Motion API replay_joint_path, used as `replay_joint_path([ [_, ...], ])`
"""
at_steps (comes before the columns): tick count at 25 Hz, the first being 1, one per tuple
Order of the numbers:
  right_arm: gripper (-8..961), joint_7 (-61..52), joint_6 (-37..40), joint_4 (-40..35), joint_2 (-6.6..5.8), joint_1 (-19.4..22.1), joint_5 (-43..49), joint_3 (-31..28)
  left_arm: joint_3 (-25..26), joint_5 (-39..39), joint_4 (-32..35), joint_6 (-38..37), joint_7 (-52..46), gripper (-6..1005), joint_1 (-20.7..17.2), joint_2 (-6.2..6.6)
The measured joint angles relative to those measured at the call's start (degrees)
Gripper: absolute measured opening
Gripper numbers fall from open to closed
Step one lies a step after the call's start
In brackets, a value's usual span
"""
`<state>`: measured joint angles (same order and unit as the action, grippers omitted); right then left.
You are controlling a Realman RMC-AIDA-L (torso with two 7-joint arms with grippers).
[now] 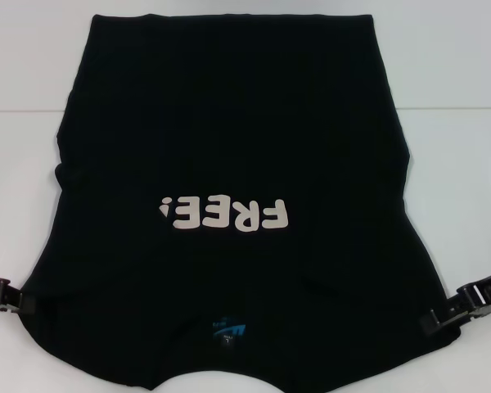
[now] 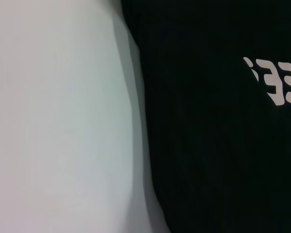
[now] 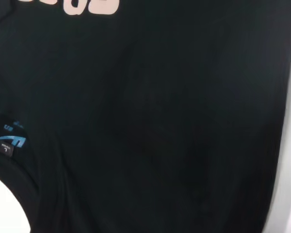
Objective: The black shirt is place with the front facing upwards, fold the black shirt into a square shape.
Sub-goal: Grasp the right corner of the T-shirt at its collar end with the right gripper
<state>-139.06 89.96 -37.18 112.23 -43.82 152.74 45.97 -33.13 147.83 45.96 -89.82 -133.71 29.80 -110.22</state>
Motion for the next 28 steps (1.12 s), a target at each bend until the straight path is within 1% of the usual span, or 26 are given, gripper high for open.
replay_joint_path([
  [4, 728, -0.01, 0.08, 0.00, -0.03, 0.02, 0.05, 0.10, 0.00, 0.00, 0.00, 0.00, 0.02, 35, 0.01, 0.01],
  [15, 724, -0.04, 0.16, 0.00, 0.53, -0.16, -0.16, 1.23, 0.00, 0.00, 0.00, 0.00, -0.04, 35, 0.16, 0.09],
  [23, 718, 1.45, 1.02, 1.22, 1.09, -1.27, -1.94, 0.94, 0.00, 0.00, 0.00, 0.00, -0.11, 35, 0.17, 0.10],
  [28, 715, 1.58, 0.89, 1.44, 1.23, -1.63, -2.02, 0.82, 0.00, 0.00, 0.00, 0.00, -0.12, 35, 0.17, 0.10],
])
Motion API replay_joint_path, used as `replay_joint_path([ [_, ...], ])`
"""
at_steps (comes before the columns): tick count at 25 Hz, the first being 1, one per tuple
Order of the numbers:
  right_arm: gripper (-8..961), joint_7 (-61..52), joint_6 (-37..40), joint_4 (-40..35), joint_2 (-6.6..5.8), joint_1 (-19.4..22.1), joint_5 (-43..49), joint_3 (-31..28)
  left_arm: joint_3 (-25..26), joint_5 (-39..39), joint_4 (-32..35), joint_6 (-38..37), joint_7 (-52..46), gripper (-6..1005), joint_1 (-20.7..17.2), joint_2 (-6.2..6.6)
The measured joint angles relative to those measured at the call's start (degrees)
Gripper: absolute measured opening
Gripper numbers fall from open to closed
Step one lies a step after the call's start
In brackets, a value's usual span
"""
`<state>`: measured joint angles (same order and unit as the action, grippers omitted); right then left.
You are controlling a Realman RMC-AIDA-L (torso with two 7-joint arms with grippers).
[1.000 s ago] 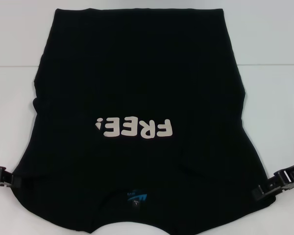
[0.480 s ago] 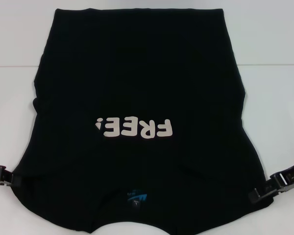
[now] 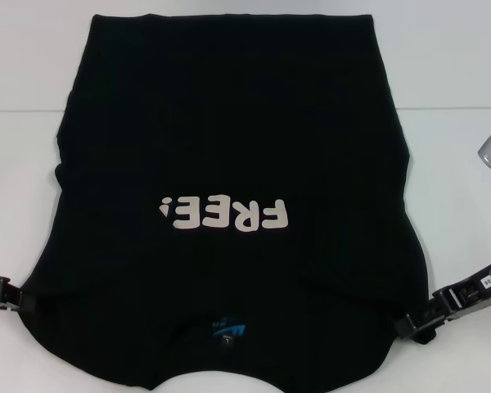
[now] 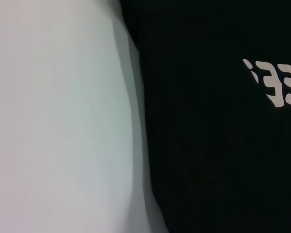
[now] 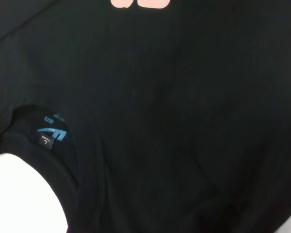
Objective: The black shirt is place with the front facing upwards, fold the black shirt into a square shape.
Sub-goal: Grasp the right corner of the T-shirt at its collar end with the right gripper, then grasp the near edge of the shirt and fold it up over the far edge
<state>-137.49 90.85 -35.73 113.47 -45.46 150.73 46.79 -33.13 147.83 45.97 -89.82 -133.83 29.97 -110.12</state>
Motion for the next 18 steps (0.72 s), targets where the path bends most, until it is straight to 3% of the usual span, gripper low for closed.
replay_joint_path([
  [18, 703, 0.73, -1.09, 1.56, 0.88, -1.76, -0.09, 0.03, 0.00, 0.00, -0.04, 0.06, 0.21, 35, 0.08, 0.00],
])
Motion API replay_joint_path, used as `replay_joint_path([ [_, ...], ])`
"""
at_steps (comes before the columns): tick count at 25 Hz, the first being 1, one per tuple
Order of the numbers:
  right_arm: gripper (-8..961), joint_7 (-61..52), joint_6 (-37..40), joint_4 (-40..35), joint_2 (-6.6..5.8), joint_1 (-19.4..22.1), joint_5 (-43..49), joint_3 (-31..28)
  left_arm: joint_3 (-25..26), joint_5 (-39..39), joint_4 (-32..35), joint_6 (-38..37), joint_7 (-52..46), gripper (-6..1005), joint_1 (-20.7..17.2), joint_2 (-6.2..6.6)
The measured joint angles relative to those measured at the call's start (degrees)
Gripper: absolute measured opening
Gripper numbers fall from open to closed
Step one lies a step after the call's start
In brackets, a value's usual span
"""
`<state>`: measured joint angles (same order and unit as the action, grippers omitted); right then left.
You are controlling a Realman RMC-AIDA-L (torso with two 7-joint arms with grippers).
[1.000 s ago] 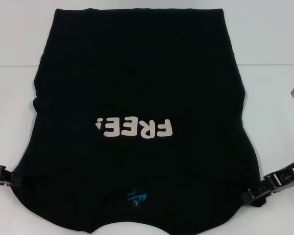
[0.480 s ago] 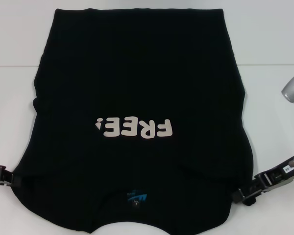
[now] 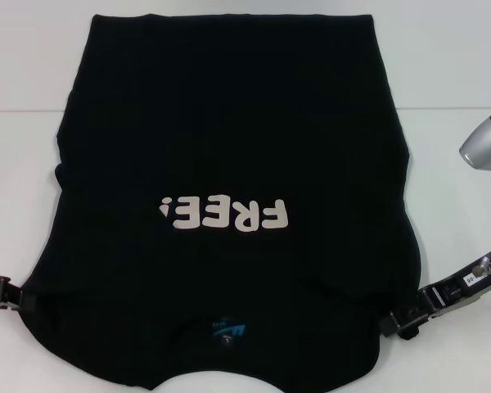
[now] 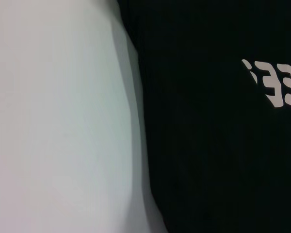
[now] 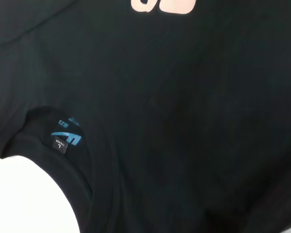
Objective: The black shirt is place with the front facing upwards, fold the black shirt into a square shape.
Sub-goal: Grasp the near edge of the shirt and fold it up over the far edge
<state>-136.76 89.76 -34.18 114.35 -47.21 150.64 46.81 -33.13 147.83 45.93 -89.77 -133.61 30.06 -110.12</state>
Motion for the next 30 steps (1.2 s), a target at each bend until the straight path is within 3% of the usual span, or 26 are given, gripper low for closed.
replay_joint_path([
  [8, 698, -0.19, -1.51, -0.25, 0.60, -0.32, 0.11, 0.38, 0.00, 0.00, -0.05, 0.03, 0.02, 35, 0.09, 0.00],
  [24, 64, -0.31, -1.85, -0.57, 0.96, -0.84, 0.45, 1.87, 0.00, 0.00, -0.05, -0.18, 0.20, 35, 0.09, 0.00],
  [30, 60, -0.11, -1.39, -0.62, 0.66, -1.05, 0.39, 2.16, 0.00, 0.00, -0.05, -0.51, 0.20, 35, 0.14, 0.00],
])
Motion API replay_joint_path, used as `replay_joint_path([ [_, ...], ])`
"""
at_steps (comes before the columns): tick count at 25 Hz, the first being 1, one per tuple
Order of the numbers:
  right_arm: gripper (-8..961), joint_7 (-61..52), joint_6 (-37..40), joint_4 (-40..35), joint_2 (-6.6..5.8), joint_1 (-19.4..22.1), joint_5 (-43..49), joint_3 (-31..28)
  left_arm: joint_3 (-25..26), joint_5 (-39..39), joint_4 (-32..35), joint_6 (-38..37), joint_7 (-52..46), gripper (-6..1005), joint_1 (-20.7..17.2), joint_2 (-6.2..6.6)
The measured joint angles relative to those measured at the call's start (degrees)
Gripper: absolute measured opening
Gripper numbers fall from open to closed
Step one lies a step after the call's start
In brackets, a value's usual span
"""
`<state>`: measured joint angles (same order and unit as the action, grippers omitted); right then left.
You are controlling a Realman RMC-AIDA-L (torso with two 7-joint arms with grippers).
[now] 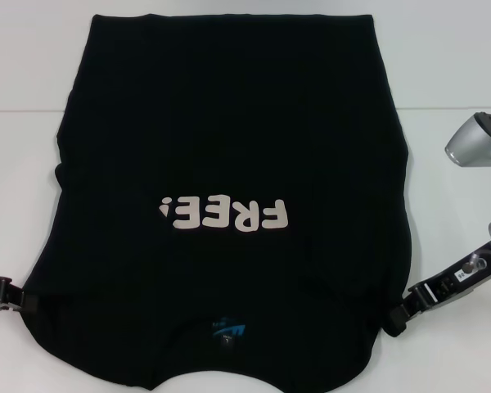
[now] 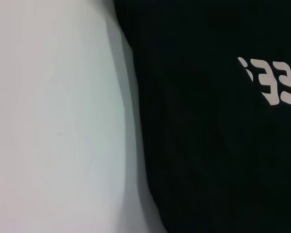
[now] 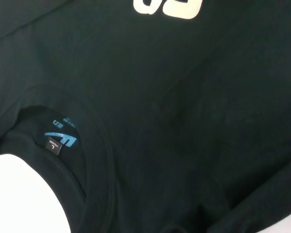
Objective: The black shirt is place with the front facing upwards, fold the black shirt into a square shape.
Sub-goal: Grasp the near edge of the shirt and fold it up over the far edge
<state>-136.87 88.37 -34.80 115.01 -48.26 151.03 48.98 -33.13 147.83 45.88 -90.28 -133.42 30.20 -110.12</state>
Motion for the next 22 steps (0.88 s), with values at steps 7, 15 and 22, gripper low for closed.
replay_joint_path([
  [7, 48, 0.10, 2.01, -1.25, -1.26, 0.02, -0.26, -0.36, 0.00, 0.00, 0.00, -0.11, 0.00, 35, 0.29, 0.00],
  [15, 35, -0.01, 6.64, -5.12, -3.10, 0.68, -0.30, -1.90, 0.00, 0.00, 0.00, -0.48, 0.05, 35, 0.53, 0.07],
  [22, 36, 0.13, 8.51, -5.32, -4.51, 0.48, -0.30, -2.87, 0.00, 0.00, 0.00, -0.60, 0.08, 35, 0.56, 0.15],
])
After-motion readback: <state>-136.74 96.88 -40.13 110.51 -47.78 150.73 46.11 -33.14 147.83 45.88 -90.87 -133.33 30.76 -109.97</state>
